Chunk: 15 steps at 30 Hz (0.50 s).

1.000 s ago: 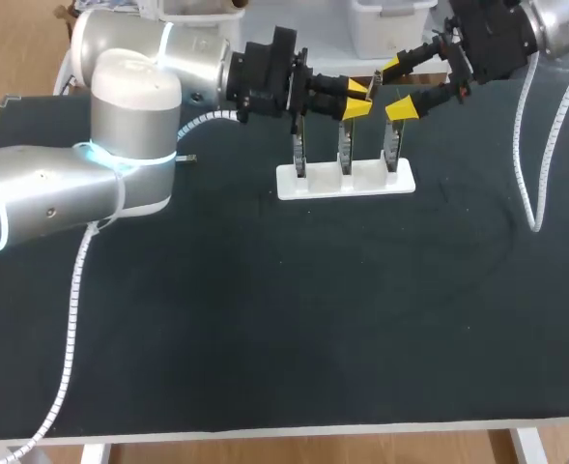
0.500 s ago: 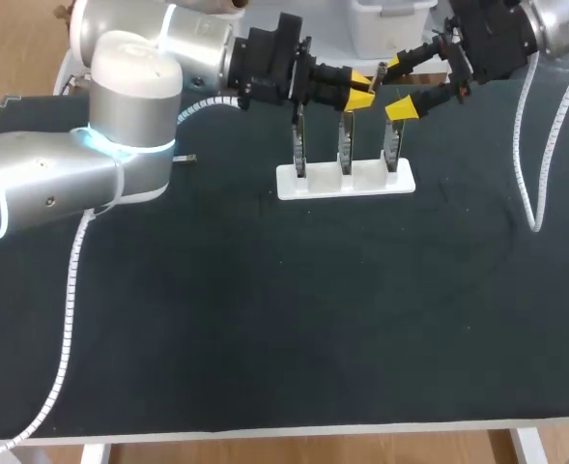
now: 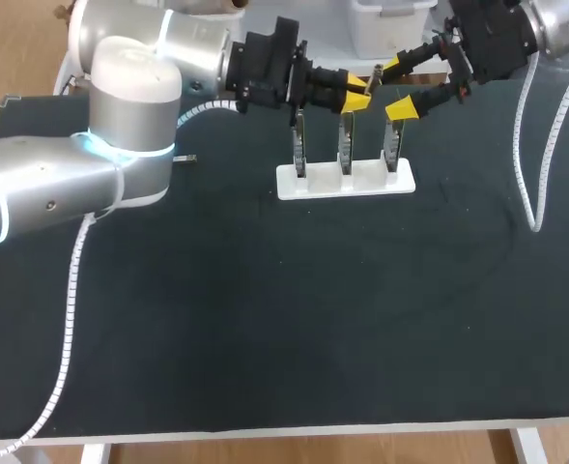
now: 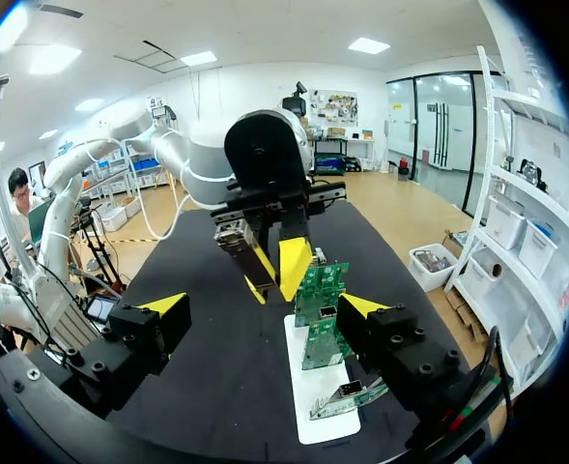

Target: Pick up the optical module with the left hand, and insert it into the network port with the right hand.

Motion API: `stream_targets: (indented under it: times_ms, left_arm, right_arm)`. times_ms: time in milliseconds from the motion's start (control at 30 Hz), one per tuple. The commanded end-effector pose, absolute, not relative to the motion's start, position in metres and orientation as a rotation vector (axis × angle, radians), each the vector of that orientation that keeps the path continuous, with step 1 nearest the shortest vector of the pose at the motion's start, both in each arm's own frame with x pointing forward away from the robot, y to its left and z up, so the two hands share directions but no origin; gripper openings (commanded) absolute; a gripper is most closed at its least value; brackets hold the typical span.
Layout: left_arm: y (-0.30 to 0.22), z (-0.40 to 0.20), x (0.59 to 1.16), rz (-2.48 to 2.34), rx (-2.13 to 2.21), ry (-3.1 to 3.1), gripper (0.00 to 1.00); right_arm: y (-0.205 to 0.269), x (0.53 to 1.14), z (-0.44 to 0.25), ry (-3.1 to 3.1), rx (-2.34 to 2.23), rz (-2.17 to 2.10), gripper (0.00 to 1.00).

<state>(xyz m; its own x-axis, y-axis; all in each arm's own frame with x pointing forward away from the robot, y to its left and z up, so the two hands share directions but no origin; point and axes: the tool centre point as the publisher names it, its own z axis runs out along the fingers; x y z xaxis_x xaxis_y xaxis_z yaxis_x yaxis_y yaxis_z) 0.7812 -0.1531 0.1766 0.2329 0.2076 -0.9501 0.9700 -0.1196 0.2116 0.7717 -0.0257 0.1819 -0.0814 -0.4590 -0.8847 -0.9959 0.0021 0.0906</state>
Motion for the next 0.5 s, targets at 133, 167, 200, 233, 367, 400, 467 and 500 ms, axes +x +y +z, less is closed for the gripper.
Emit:
stream_targets:
  times_ms: [133,167,200,233,367,400,467,500]
  left_arm:
    - [-0.153,0.175,0.796,-0.998,1.557,1.144,0.00]
    - [-0.153,0.175,0.797,-0.998,1.559,1.144,0.00]
    - [-0.152,0.175,0.799,-0.997,1.565,1.144,0.00]
    - [-0.152,0.175,0.799,-0.997,1.566,1.144,0.00]
    - [-0.152,0.178,0.803,-0.993,1.576,1.146,0.00]
    - [-0.151,0.178,0.804,-0.994,1.579,1.146,0.00]
    - [-0.152,0.178,0.805,-1.002,1.589,1.147,0.00]
    - [-0.152,0.178,0.805,-1.003,1.589,1.147,0.00]
  right_arm:
    - [-0.026,0.770,0.182,1.617,-1.523,1.022,1.00]
    - [-0.026,0.770,0.182,1.617,-1.523,1.022,1.00]
    - [-0.026,0.770,0.182,1.617,-1.523,1.022,1.00]
    - [-0.026,0.770,0.182,1.617,-1.523,1.022,1.00]
    - [-0.026,0.770,0.182,1.617,-1.523,1.022,1.00]
    - [-0.026,0.770,0.182,1.617,-1.523,1.022,1.00]
    - [-0.026,0.770,0.182,1.617,-1.523,1.022,1.00]
    - [-0.026,0.770,0.182,1.617,-1.523,1.022,1.00]
